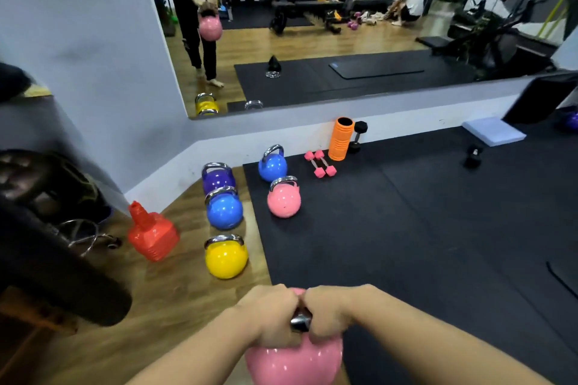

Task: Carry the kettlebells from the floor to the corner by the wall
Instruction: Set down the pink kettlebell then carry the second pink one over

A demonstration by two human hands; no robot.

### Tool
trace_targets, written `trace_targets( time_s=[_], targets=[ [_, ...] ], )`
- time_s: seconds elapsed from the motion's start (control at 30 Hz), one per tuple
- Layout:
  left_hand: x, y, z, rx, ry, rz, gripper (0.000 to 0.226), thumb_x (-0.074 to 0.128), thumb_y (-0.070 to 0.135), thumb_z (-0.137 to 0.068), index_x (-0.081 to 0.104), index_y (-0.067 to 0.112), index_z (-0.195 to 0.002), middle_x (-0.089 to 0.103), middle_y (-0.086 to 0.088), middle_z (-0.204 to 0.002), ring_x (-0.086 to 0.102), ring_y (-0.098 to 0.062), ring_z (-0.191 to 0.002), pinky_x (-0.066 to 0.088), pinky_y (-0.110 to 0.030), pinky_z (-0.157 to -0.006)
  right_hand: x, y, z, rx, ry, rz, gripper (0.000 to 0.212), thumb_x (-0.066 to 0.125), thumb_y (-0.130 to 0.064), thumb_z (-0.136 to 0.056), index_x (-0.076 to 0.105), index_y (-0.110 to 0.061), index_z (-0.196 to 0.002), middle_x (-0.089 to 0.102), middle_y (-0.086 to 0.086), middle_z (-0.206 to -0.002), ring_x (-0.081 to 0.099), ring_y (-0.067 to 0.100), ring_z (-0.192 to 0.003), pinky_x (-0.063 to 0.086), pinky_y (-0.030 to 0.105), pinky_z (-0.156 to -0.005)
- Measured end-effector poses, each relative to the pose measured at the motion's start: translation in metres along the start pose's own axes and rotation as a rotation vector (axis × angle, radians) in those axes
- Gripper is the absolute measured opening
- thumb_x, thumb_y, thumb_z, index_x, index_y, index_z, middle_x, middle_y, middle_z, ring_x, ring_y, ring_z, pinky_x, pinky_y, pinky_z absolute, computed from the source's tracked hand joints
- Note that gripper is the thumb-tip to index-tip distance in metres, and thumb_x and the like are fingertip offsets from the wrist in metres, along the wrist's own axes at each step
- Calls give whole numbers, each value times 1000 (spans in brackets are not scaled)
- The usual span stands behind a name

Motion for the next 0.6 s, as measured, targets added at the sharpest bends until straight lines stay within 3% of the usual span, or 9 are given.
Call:
trace_targets(
  time_s=[0.13,0.23,0.3,0.4,0.6],
  targets=[
    [-15,-44,-73,-17,-18,38,24,58,45,-64,47,30,-79,64,0,-81,60,-27,-74,35,-29,-55,-43,50,-60,61,-85,29,14,65,-17,-76,59,-19,-89,67,5,-88,61,19,-69,53,31,-60],
    [-27,-81,-132,-28,-53,37,22,56,43,-64,53,24,-75,60,0,-73,56,-26,-66,36,-30,-53,-83,86,-104,99,-124,21,30,66,-24,-76,62,-23,-106,67,2,-95,65,24,-84,55,37,-72],
    [-35,-103,-170,-26,-58,66,20,56,41,-64,53,24,-75,57,3,-71,51,-23,-63,36,-30,-53,-111,110,-132,122,-117,58,30,64,-28,-76,61,-28,-106,67,-2,-98,63,25,-89,53,39,-79],
    [-34,-139,-231,-21,-85,99,28,56,38,-64,56,24,-88,65,2,-82,59,-26,-74,40,-30,-59,-139,150,-179,165,-123,53,33,64,-34,-75,59,-33,-107,65,-6,-107,60,27,-99,50,44,-88],
    [-5,-211,-335,-30,-164,141,29,58,34,-68,58,23,-94,67,-1,-88,62,-24,-81,38,-27,-60,-174,214,-274,199,-172,26,28,62,-30,-79,58,-30,-107,64,-5,-108,58,28,-96,48,44,-89]
  ],
)
Point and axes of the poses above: each hand's wrist, its own z-axis away from the middle knuckle, its own x-axis out of the palm, y = z × x, the point moved 10 cm from there along -z, towards the middle knuckle
